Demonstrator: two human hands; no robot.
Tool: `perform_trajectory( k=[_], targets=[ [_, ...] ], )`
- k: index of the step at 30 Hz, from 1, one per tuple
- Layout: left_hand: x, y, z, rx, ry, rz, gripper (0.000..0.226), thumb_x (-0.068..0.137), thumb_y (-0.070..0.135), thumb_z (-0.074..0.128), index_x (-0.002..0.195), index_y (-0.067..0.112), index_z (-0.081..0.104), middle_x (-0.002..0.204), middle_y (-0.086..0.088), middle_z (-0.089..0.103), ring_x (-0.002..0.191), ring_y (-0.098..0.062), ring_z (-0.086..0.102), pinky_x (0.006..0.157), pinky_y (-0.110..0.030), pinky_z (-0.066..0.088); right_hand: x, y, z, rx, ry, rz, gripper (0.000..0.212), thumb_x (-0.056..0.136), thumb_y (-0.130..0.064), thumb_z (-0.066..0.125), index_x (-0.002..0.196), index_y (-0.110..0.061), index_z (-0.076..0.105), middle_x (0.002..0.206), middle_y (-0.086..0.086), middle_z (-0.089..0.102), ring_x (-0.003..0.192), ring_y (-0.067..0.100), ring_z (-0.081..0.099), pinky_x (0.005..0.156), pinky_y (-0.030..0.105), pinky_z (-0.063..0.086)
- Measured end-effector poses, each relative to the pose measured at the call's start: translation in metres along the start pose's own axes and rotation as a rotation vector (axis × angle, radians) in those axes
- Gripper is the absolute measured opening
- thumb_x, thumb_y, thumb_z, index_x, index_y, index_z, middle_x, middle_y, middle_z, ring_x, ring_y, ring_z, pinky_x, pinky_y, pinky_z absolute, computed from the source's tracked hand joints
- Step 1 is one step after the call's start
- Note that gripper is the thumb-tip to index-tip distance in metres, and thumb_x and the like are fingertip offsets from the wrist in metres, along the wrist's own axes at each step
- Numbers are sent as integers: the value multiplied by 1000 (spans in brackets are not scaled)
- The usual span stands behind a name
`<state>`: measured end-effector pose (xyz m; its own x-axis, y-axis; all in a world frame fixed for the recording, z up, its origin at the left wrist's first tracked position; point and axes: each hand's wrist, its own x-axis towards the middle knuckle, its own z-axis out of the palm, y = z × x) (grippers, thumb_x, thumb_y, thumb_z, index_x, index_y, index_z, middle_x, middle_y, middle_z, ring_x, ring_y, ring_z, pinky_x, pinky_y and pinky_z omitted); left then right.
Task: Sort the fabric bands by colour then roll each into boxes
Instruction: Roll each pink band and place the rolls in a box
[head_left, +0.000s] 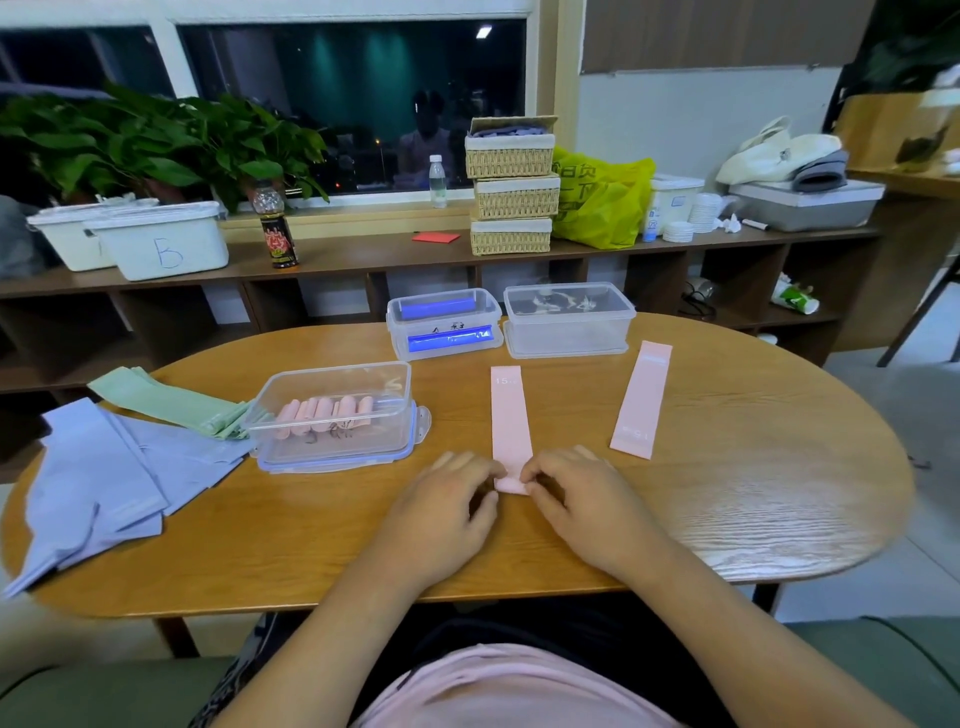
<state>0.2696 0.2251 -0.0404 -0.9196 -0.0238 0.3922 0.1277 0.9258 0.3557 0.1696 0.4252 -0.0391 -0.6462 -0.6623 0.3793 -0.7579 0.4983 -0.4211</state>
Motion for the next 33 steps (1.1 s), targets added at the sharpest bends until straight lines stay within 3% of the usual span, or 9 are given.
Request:
perform_trajectory(
  k=[5, 19, 33],
  targets=[
    [0, -3, 1, 10, -6, 14, 12, 101, 36, 60, 110, 36, 68, 110, 24, 58, 105, 3, 45, 89, -20, 39, -1, 3, 1, -13, -2, -36, 9, 99, -41, 65, 105, -42, 71, 101, -24, 60, 102, 0, 48, 94, 35, 48],
    [0, -7, 4, -37, 1, 37, 11, 97, 37, 65, 105, 36, 71, 108, 23, 61, 106, -2, 50, 93, -34, 50, -4, 4, -2, 5, 0, -39, 9, 91, -39, 67, 98, -43, 71, 93, -28, 63, 100, -2, 50, 95, 36, 47],
    [-1, -5, 6, 49, 23, 57, 16, 99, 40, 57, 108, 36, 71, 108, 21, 61, 104, -5, 50, 90, -37, 51, -4, 4, 0, -32, 24, -32, 11, 92, -42, 66, 99, -44, 74, 93, -27, 59, 98, -1, 47, 95, 36, 46]
  ],
)
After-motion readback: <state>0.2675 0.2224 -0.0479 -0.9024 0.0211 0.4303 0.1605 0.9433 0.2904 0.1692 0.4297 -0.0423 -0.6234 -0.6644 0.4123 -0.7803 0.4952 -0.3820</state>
